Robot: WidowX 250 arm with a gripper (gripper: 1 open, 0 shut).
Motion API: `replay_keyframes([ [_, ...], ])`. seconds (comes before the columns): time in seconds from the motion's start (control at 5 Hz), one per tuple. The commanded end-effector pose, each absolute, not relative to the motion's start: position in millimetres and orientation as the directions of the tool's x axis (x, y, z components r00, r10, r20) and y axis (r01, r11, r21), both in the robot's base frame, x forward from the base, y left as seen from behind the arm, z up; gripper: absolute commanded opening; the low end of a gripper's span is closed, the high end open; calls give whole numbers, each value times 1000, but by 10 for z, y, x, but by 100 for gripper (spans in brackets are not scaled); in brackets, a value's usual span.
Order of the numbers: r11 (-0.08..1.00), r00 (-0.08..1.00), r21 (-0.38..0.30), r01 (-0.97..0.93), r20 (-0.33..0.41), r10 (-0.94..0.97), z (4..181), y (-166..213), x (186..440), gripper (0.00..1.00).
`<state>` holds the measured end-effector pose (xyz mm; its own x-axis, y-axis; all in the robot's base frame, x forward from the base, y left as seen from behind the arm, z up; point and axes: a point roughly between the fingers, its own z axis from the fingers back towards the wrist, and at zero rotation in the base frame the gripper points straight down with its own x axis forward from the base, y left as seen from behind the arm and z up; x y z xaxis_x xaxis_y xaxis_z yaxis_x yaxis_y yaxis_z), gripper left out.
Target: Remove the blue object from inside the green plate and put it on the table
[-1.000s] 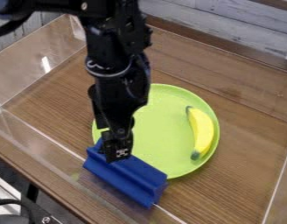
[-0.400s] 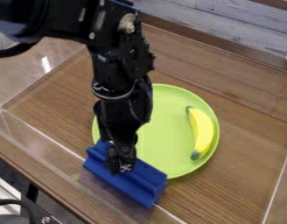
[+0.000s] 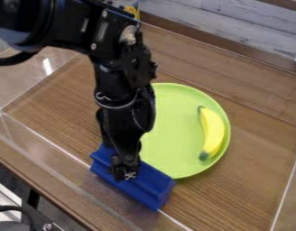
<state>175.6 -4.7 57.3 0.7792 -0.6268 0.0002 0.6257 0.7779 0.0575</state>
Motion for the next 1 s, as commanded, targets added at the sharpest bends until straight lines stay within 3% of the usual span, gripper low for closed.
replay_keyframes([
  [0.0,772,773,58,633,-1,-634,475,-165,1744,100],
  [0.8,851,853,70,521,-3,-522,111,-107,1788,100],
])
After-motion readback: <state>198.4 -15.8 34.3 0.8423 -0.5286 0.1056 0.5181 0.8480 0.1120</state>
